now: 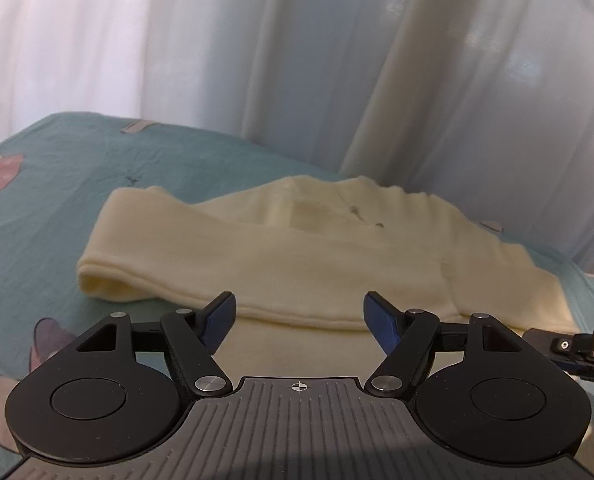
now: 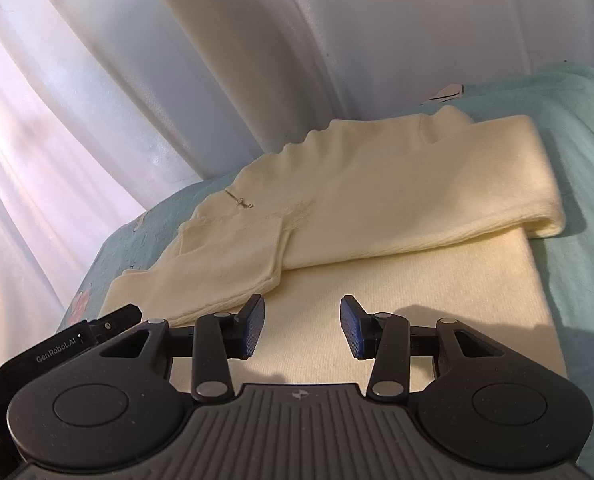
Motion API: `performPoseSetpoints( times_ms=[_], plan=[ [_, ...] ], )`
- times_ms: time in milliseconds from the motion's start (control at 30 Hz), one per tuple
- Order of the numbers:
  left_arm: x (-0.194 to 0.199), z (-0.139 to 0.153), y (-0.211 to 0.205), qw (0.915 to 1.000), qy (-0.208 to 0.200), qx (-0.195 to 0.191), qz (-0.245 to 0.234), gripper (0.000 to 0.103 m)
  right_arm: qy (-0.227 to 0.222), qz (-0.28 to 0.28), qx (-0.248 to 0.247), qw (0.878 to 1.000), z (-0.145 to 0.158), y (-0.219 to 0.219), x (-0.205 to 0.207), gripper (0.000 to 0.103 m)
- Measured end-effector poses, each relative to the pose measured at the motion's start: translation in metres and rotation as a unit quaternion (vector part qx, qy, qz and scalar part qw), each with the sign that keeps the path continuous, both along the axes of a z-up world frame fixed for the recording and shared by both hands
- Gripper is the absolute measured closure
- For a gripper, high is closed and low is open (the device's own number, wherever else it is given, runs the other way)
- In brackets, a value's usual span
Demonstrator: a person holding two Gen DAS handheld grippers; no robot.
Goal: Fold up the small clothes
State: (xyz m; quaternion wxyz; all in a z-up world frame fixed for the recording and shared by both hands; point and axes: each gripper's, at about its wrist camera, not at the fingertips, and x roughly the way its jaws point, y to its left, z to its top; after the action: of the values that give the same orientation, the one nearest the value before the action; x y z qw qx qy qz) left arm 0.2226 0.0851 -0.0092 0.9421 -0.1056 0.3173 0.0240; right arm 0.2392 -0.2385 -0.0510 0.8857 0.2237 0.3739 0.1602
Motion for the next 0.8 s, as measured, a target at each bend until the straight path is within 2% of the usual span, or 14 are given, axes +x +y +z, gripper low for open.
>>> performPoseSetpoints(
  times_ms=[67,233,300,367,433,500,600,667,733,800],
  plan=[
    [-0.004,-0.003,0.012,0.9994,0.008,0.010,0.032,0.023,0.012,0.015,0.015,1.000,-0.004,0.008,0.017,0.060],
    [-0.012,-0.004,0.031,0.9978,0.020,0.005,0.062,0.022,0.054,0.029,0.033,0.998,-0.020,0.027,0.057,0.061],
    [-0.016,-0.003,0.037,0.9971,0.022,-0.001,0.073,0.022,0.058,0.028,0.036,0.997,-0.022,0.033,0.064,0.062],
    [-0.018,-0.003,0.043,0.9963,0.024,-0.008,0.083,0.022,0.063,0.032,0.040,0.997,-0.021,0.038,0.071,0.070],
    [-0.018,-0.004,0.048,0.9957,0.029,-0.009,0.088,0.022,0.073,0.033,0.043,0.996,-0.023,0.042,0.074,0.087],
    [-0.015,-0.006,0.051,0.9952,0.036,-0.009,0.091,0.022,0.072,0.036,0.038,0.996,-0.024,0.047,0.076,0.093],
    [-0.013,-0.007,0.054,0.9946,0.039,-0.010,0.095,0.022,0.040,0.051,0.009,0.998,-0.012,0.056,0.072,0.097],
    [-0.010,-0.007,0.055,0.9947,0.038,-0.006,0.095,0.022,-0.017,0.047,-0.034,0.998,0.010,0.060,0.063,0.097],
    [-0.006,-0.006,0.054,0.9951,0.040,0.002,0.091,0.022,-0.072,0.017,-0.080,0.994,0.031,0.055,0.054,0.097],
    [-0.003,-0.006,0.052,0.9956,0.040,0.008,0.085,0.022,-0.103,-0.017,-0.120,0.987,0.043,0.043,0.050,0.097]
  ],
)
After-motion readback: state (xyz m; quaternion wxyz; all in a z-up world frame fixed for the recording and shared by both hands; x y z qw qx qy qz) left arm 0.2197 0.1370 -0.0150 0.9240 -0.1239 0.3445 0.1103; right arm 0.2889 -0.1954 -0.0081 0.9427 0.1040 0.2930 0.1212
